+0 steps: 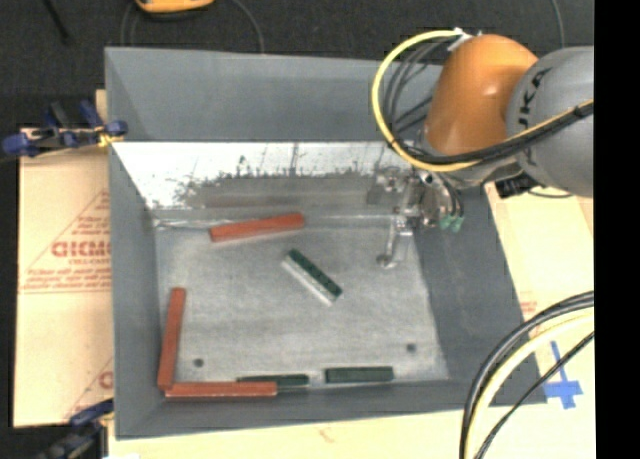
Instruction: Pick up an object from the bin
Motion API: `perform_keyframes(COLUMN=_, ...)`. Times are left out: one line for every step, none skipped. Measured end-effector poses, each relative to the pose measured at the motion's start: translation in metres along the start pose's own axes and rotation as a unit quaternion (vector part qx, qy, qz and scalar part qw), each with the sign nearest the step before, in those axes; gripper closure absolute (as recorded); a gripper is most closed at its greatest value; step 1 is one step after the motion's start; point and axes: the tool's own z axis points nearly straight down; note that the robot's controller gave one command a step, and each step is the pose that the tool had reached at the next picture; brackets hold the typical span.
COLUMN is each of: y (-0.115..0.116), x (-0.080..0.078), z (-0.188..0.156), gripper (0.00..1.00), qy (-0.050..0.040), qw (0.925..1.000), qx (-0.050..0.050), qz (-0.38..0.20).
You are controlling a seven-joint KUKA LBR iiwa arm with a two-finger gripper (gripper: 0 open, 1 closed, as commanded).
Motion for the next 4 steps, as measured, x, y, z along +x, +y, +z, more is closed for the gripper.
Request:
perform_keyframes(y=0.022, x=0.005, z=0.06, gripper=0.0, qy=0.0026, qw=0.9981, qx=0.0, qz=-0.062)
perform_keyframes(y=0.065, x=-0.014, z=0.076, gripper=0.0, qy=0.0054, qw=0.9954, qx=-0.001, qz=-0.096)
perform_keyframes(y=0.072, x=0.001, z=0.087, gripper=0.0, qy=0.0021, qw=0.9998, qx=-0.002, qz=-0.02)
perform_keyframes(y=0.085, x=0.016, z=0.094, gripper=1.0, qy=0.0018, qw=0.9999, qx=0.0, qz=-0.016)
